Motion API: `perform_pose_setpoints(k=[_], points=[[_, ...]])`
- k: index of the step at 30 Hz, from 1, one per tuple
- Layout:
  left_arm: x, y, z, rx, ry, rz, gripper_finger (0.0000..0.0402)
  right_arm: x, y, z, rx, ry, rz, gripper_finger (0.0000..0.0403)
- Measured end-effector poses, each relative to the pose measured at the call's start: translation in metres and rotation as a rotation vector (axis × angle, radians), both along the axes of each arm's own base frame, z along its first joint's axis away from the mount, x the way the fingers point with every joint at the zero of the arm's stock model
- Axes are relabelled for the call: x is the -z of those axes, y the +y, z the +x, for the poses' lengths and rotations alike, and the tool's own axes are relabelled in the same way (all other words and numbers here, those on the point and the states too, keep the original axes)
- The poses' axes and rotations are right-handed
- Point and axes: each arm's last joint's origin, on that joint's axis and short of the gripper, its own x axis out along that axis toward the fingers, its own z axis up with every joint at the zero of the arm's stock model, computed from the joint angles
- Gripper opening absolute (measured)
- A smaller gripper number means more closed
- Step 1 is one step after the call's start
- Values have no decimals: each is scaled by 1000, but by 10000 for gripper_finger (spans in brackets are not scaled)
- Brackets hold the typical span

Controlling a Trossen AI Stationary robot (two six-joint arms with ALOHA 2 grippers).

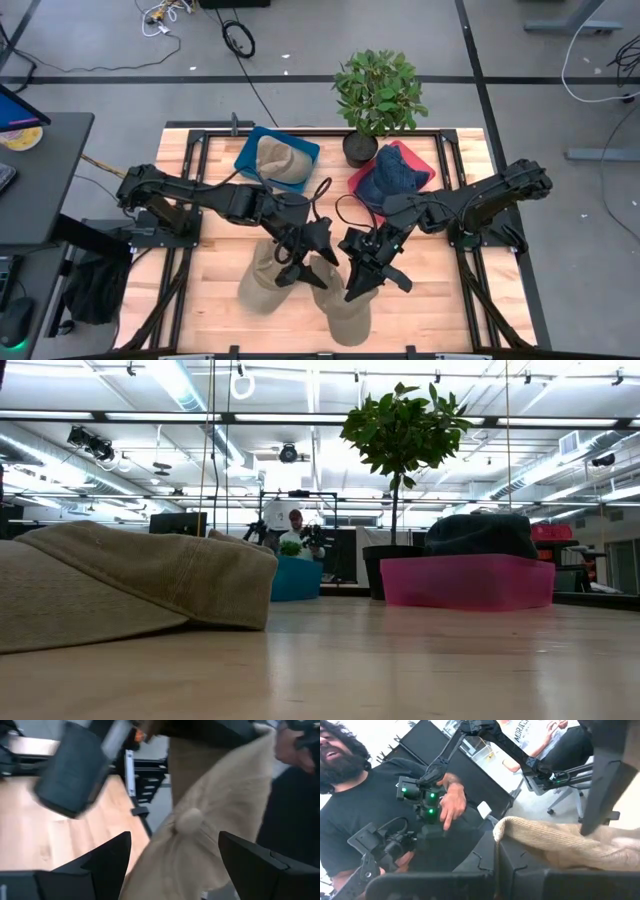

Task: Pick & Place hat
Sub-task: Put the top brown cap into the blue bin

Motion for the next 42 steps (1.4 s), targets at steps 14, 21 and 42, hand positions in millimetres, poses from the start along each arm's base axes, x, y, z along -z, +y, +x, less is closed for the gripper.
perform_pose_setpoints(k=[14, 21, 42], points=[[1, -1, -1, 5, 64, -75, 279, 0, -1, 1, 13, 3, 1, 0], [5, -1, -4, 9, 132, -81, 205, 0, 1, 0, 34, 4, 0, 0], [6, -7, -9, 204, 131, -97, 7, 14, 1, -4, 41, 238, 7, 34]])
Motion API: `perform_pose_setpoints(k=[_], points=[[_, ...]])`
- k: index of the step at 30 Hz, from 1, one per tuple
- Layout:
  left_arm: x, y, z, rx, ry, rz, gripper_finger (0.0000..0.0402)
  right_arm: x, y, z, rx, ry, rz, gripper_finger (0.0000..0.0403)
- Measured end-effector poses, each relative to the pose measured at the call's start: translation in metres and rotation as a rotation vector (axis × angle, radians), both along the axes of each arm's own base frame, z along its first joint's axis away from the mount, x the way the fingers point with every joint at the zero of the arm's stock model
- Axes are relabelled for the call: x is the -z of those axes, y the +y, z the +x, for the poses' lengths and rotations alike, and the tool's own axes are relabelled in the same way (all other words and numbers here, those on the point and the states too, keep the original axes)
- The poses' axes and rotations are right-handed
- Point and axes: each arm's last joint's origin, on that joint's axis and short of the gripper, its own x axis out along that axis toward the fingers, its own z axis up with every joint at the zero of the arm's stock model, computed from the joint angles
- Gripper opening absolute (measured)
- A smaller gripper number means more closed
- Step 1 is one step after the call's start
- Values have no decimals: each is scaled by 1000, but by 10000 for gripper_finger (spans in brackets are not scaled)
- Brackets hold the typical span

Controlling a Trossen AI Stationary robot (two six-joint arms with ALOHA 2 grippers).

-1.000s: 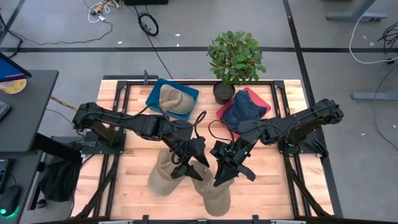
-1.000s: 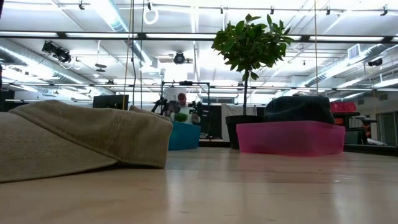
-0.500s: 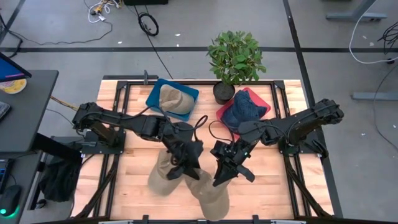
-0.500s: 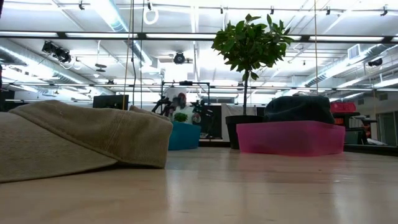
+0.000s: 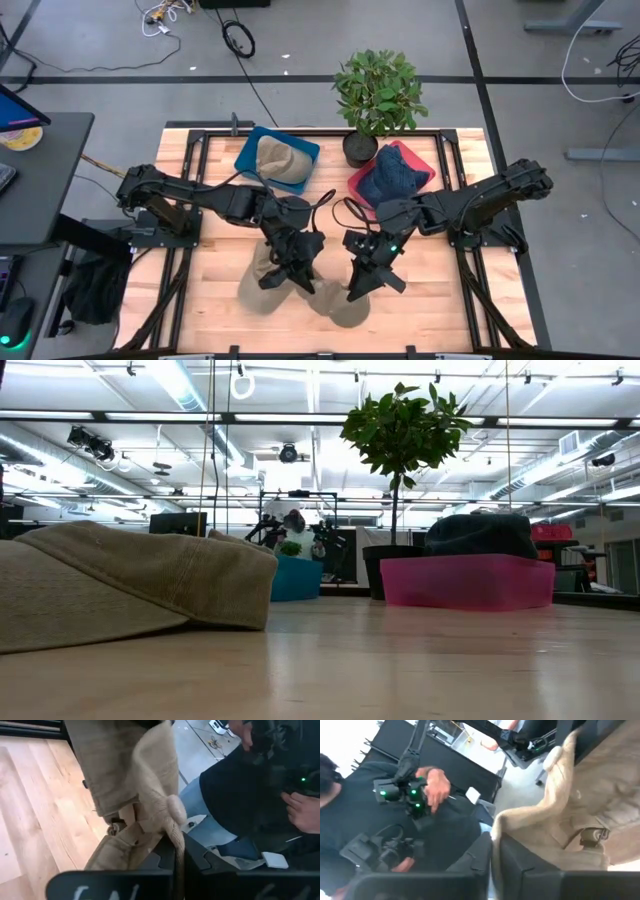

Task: Pick & Place hat
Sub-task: Put the top brown cap into the blue bin

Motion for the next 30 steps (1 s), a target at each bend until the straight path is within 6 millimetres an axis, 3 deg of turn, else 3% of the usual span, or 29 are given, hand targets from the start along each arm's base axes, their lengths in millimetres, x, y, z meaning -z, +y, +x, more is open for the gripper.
perform_pose_setpoints(k=[11, 15, 21, 30], points=[[8, -7, -8, 7, 126, 13, 5, 3, 1, -3, -53, 146, 78, 219], [14, -10, -13, -5, 203, 52, 5, 7, 3, -7, -90, 234, 87, 263], [21, -10, -19, -30, 289, 91, 5, 25, 8, -27, -65, 412, -69, 273], [15, 7, -17, -80, 256, 89, 5, 46, 13, -48, 59, 585, -323, 229]])
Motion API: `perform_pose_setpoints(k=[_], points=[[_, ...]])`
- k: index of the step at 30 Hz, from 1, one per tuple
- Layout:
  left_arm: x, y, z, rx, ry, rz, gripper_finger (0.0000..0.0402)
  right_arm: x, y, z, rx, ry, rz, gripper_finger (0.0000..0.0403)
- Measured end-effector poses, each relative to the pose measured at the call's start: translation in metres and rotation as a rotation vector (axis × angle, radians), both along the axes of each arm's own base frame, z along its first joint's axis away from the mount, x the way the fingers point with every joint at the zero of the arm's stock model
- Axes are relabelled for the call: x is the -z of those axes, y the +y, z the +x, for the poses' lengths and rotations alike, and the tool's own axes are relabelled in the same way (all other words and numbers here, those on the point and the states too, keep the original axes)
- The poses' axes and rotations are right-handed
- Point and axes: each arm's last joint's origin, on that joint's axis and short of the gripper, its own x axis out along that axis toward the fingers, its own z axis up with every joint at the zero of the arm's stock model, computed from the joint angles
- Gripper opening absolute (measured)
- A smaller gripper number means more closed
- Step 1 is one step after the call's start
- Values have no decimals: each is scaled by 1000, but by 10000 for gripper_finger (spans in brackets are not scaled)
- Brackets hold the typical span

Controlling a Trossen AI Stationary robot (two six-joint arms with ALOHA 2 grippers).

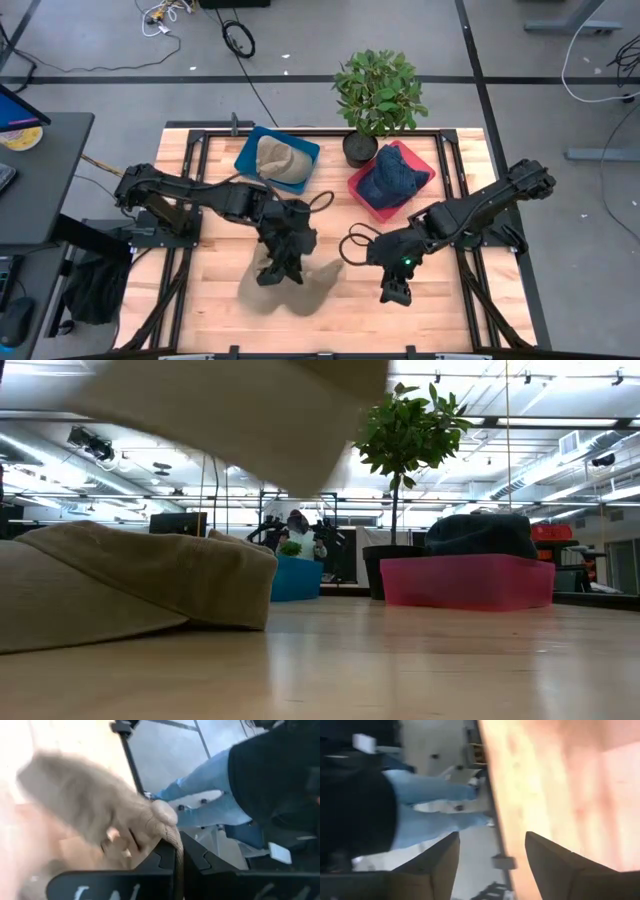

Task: Pick & Place hat
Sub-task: Put the top brown cap into the blue bin

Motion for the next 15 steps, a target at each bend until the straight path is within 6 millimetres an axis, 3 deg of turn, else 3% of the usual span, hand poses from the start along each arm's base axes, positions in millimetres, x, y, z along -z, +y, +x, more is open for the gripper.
perform_pose_setpoints(k=[8, 15], points=[[-23, 30, -8, -92, -97, -4, 5, 7, 2, -20, -8, 62, -223, 176], [-42, 68, -20, -298, -192, 107, 5, 3, -11, -37, 117, 28, -419, 101]])
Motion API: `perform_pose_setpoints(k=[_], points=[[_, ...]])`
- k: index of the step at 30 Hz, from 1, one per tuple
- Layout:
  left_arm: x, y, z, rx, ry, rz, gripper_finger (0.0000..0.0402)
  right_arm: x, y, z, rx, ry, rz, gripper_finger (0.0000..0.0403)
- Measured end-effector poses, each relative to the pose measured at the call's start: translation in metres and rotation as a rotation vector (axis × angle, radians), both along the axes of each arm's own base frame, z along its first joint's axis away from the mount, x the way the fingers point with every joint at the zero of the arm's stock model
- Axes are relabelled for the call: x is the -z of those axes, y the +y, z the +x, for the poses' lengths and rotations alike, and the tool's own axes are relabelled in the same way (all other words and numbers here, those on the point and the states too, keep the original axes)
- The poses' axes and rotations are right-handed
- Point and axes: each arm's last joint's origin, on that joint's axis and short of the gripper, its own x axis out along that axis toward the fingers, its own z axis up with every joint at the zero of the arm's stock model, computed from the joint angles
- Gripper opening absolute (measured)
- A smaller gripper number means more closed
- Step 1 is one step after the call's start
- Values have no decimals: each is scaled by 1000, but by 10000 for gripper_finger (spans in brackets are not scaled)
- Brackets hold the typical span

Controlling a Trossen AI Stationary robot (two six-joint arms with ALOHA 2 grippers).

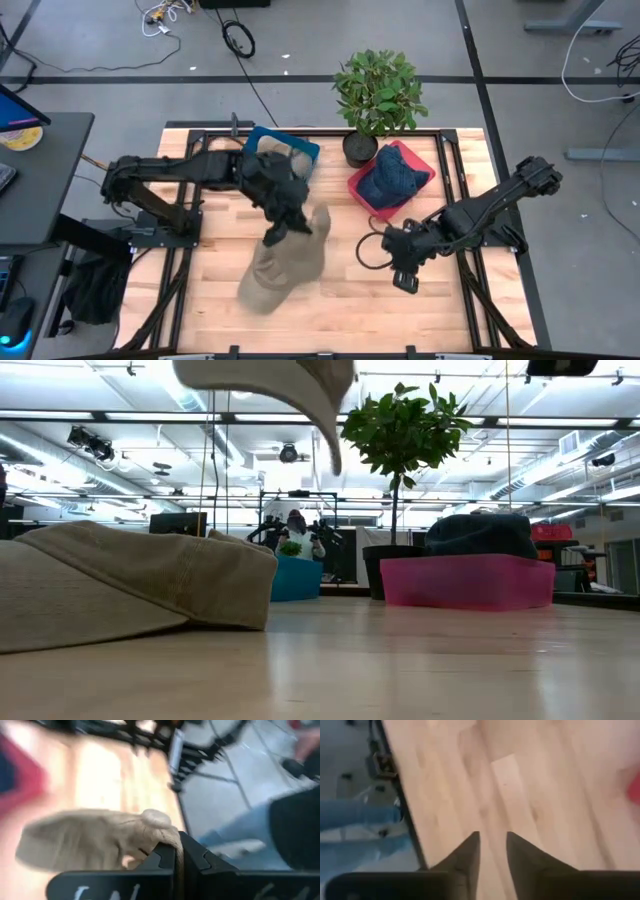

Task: Pick & Place hat
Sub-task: Put the top brown cap into the blue bin

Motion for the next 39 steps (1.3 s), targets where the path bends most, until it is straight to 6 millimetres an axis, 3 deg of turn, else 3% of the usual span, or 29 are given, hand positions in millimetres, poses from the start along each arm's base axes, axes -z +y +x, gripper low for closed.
perform_pose_setpoints(k=[7, 13, 21, 31, 39], points=[[-11, 34, -6, -191, -62, 75, 5, 11, -12, -16, 105, -91, 20, 8], [-13, 63, -10, -343, -72, 139, 5, 39, -16, -24, 185, -177, 119, 7], [-15, 95, -14, -507, -88, 191, 5, 62, -17, -14, 330, -448, 147, 2], [-11, 140, -30, -659, -19, 252, 5, 67, -17, -11, 274, -510, 150, 2], [-11, 159, -37, -739, -15, 311, 5, 64, -28, -3, 253, -523, 175, 2]])
